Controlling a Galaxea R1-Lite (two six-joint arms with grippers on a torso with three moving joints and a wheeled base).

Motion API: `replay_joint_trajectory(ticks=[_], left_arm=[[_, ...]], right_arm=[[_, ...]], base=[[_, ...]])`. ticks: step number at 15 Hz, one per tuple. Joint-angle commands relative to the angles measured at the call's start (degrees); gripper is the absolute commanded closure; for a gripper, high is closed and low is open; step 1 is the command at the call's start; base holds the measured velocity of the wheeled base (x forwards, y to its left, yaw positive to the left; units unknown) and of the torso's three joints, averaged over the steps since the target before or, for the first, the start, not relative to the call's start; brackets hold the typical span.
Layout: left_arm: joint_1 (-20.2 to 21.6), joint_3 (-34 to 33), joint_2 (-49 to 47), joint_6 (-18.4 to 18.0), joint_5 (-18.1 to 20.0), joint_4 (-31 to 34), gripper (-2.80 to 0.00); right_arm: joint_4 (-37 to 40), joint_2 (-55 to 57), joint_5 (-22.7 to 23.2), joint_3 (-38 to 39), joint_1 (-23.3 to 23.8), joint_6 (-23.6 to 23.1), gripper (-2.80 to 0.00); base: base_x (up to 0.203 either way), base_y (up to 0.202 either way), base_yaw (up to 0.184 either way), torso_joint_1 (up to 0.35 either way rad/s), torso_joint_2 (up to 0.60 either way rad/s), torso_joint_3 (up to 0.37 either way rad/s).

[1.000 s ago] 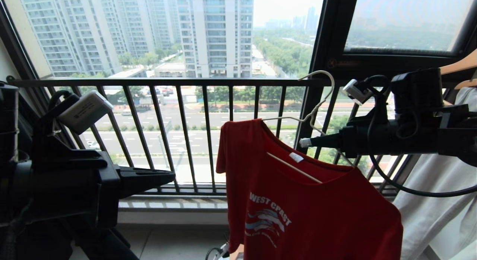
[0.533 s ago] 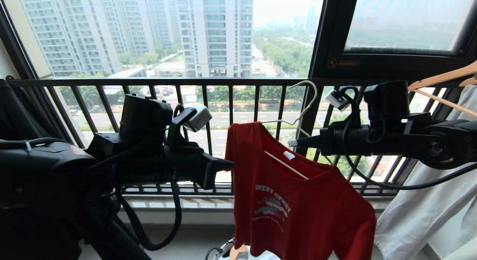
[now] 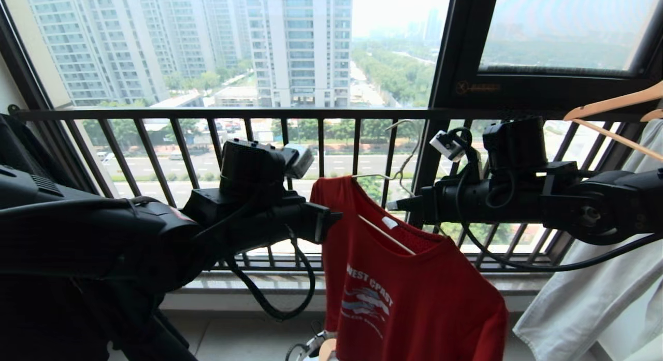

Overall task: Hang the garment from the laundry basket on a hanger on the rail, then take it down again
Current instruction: Take the clothes off the clothes rack

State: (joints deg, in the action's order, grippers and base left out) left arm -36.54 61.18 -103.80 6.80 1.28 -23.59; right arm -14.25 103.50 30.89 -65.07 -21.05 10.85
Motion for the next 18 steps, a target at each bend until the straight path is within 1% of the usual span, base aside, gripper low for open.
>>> replay_joint_trajectory(ticks=[1,3,7,9,11,17,18], left_arm=[[-1.4,1.4,-0.5,0.4,-4.4,-0.3,-2.8],[-1.9,2.4,-1.8,0.0,-9.4,-0.3,-2.8],[-1.7,3.3,-3.5,-1.0,-10.9,-0.3,-2.8],[-1.7,3.9,-3.9,-1.1,-12.8,-0.3,-2.8],[-1.6,4.2,-4.0,-1.1,-13.5,-0.4,-2.8],[-1.2,5.8,-4.7,-1.8,-18.3,-0.5,-2.8],[-1.1,6.2,-4.9,-2.3,-19.5,-0.5,-2.8]], right_arm=[[-0.1,-0.5,-0.2,-0.1,-0.9,0.0,0.0],[-0.1,-1.0,-0.4,-0.1,-1.6,0.0,0.0],[0.0,-2.3,-2.7,0.0,-3.7,0.9,0.0],[0.2,-3.1,-2.8,0.2,-4.8,0.9,0.0],[0.2,-3.8,-2.8,0.7,-5.9,0.9,0.0],[0.2,-4.2,-2.8,1.0,-6.5,0.8,0.0],[0.2,-4.3,-2.9,1.0,-6.5,0.8,0.0]], base=[[0.0,0.0,0.0,0.0,0.0,0.0],[0.0,0.0,0.0,0.0,0.0,0.0],[0.0,0.0,0.0,0.0,0.0,0.0],[0.0,0.0,0.0,0.0,0.0,0.0],[0.0,0.0,0.0,0.0,0.0,0.0],[0.0,0.0,0.0,0.0,0.0,0.0],[0.0,0.0,0.0,0.0,0.0,0.0]])
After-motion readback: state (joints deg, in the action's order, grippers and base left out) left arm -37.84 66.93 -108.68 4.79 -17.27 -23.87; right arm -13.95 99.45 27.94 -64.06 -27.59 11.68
